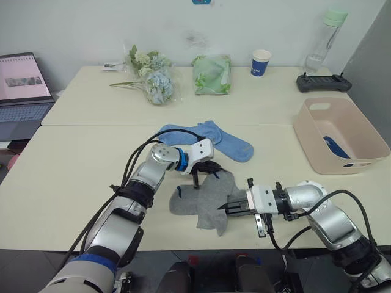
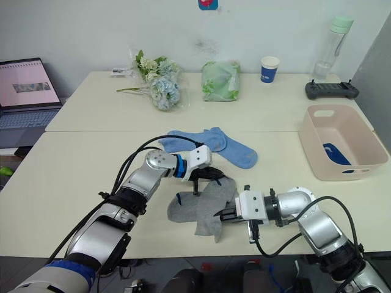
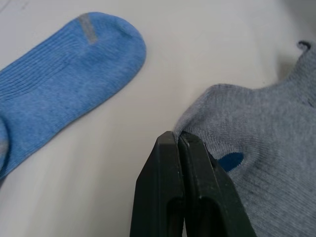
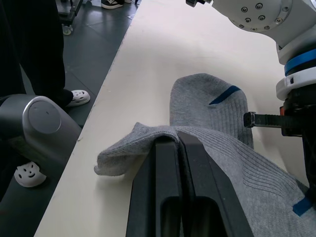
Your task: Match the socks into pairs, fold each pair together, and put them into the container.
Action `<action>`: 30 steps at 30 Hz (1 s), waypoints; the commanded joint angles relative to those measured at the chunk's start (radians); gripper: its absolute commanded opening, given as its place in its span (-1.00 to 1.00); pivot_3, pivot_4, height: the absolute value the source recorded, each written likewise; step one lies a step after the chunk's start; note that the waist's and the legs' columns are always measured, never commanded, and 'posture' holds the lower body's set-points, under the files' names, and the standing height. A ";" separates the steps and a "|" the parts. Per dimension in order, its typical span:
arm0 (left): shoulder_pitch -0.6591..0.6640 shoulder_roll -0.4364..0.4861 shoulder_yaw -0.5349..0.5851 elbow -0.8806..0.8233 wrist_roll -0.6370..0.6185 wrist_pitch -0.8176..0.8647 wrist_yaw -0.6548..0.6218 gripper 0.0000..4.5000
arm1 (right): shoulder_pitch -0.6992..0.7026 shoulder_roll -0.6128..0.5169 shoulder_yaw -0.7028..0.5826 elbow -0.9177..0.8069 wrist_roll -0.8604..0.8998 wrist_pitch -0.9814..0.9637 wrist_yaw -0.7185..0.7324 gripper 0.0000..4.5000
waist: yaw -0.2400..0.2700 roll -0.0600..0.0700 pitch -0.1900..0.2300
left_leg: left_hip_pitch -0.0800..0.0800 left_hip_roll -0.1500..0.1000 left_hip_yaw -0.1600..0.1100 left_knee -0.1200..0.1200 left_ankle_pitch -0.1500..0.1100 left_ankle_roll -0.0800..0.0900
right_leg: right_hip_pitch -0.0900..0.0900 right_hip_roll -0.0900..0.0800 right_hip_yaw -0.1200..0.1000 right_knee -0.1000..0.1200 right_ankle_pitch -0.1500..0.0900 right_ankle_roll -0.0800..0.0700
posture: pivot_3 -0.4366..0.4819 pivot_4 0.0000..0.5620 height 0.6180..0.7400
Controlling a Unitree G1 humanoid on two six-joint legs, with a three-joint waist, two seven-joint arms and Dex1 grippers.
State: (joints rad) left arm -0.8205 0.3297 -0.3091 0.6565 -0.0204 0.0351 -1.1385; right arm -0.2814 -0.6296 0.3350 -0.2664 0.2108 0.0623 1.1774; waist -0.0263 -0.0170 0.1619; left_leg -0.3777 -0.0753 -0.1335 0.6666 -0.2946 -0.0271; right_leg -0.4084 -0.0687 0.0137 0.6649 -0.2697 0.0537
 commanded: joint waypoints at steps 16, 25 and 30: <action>0.528 0.116 0.394 -0.965 -0.326 0.694 0.364 -0.98 | -0.274 0.147 -0.116 0.423 0.104 0.068 0.019 -1.00 | -0.004 0.000 0.000 | 0.001 0.001 0.000 0.000 0.000 0.000 | 0.000 -0.003 0.002 0.001 0.000 -0.001 | -0.05 -0.47 1.00; 0.585 0.080 0.397 -0.973 -0.315 0.652 0.494 -1.00 | -0.210 0.034 -0.215 0.373 0.100 0.169 -0.035 0.27 | 0.016 0.000 0.000 | 0.000 0.000 0.000 0.000 0.000 0.000 | 0.000 -0.004 0.001 -0.001 0.000 -0.001 | -0.05 -0.47 1.00; 0.595 0.090 0.397 -0.969 -0.327 0.636 0.502 -1.00 | -0.079 -0.049 -0.266 0.192 0.120 0.335 -0.110 0.42 | 0.018 0.001 0.000 | 0.001 0.001 0.001 -0.001 0.000 0.000 | 0.000 -0.004 0.002 0.000 0.000 -0.001 | -0.05 -0.47 1.00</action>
State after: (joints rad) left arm -0.2244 0.4086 0.0765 -0.2855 -0.3334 0.6933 -0.6409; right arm -0.3735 -0.6670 0.0974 0.0116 0.2991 0.3373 1.0957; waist -0.0078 -0.0164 0.1616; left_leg -0.3771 -0.0736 -0.1325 0.6653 -0.2946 -0.0274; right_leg -0.4086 -0.0724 0.0159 0.6646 -0.2693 0.0530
